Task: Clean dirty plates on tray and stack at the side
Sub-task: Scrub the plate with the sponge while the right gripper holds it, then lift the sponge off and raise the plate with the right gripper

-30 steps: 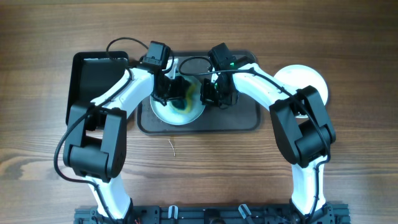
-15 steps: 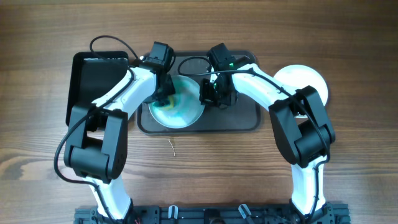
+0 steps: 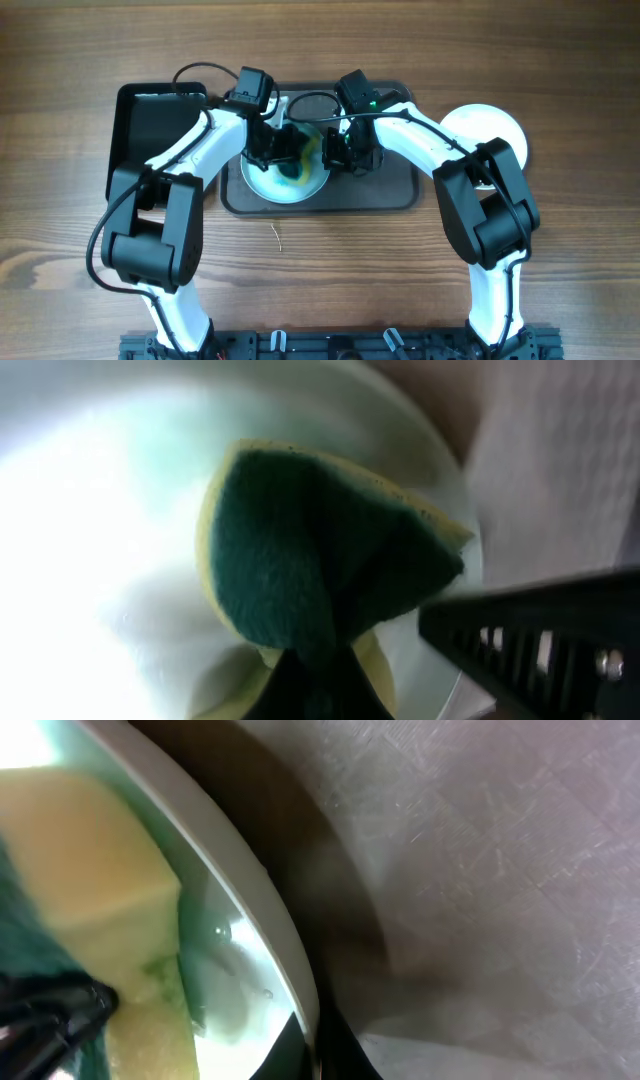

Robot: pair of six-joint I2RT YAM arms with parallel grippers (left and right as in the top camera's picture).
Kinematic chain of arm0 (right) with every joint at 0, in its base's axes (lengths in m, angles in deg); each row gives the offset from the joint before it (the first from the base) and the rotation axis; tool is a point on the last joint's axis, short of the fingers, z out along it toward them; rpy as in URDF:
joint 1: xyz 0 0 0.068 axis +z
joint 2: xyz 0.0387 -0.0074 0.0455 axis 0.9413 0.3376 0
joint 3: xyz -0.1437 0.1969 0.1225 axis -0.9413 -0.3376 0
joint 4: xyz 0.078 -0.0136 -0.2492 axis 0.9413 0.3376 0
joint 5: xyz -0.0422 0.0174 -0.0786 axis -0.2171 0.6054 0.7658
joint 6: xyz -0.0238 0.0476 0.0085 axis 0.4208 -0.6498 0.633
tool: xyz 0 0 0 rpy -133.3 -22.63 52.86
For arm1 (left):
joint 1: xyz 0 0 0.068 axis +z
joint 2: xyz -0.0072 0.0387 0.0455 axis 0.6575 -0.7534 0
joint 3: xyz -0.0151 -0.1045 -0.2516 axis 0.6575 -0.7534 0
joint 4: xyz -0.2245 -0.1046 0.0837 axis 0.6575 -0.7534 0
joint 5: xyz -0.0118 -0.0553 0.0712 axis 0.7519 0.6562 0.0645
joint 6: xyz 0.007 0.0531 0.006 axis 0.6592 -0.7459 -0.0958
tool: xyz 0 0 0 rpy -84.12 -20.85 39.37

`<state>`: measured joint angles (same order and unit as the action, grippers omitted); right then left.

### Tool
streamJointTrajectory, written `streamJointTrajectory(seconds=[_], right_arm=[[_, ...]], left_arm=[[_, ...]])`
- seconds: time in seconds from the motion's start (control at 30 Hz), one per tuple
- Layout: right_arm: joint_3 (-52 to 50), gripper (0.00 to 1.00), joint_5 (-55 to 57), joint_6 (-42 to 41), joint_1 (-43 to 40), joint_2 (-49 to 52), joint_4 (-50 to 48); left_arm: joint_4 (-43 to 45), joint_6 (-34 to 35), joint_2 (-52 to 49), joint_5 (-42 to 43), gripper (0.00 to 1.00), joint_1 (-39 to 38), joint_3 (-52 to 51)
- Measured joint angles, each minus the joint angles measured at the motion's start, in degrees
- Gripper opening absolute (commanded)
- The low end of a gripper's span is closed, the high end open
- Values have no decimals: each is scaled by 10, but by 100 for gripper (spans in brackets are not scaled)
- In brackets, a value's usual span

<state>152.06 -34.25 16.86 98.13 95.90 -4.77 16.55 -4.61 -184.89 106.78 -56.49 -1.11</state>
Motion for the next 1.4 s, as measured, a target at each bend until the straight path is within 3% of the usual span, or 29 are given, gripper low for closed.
streamJointTrajectory(seconds=[0.17, 0.43, 0.7, 0.93, 1.4], right_arm=[[0, 4, -1, 0, 0, 0, -1], [0, 4, -1, 0, 0, 0, -1], [0, 4, -1, 1, 0, 0, -1], [0, 4, 23, 20, 1, -9, 24], [-7, 4, 374, 37, 53, -177, 137]], left_arm=[[20, 54, 0, -104, 4, 0, 1], [-115, 90, -2, -254, 4, -1, 73], [-226, 96, -2, -256, 4, 8, 159], [-227, 96, -2, -252, 4, 26, 168], [-203, 96, -2, -252, 4, 42, 168]])
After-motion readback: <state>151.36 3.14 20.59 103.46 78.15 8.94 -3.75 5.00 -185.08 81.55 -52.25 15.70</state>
